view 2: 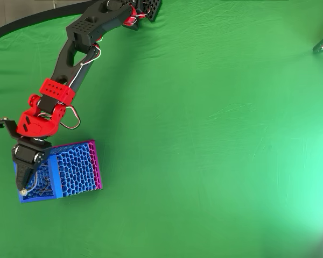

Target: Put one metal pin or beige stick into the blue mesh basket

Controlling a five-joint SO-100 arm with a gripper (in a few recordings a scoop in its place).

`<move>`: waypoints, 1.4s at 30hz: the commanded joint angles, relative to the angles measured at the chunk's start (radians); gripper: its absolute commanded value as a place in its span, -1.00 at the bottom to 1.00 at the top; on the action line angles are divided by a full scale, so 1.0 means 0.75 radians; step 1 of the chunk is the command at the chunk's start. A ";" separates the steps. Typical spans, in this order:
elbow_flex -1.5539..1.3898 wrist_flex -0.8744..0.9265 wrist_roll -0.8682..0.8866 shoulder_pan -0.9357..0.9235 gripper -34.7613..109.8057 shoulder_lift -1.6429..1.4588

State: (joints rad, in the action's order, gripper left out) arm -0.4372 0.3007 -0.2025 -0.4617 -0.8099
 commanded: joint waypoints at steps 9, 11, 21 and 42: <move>-0.180 0.022 0.245 -0.004 -0.52 -0.141; -0.184 0.025 0.256 -0.004 -0.52 -0.143; -0.100 0.070 0.295 -0.016 -0.20 -0.129; -0.010 0.196 0.585 -0.121 -0.01 -0.166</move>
State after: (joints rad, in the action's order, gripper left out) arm -0.4725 0.4433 0.2056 -0.5354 -0.8560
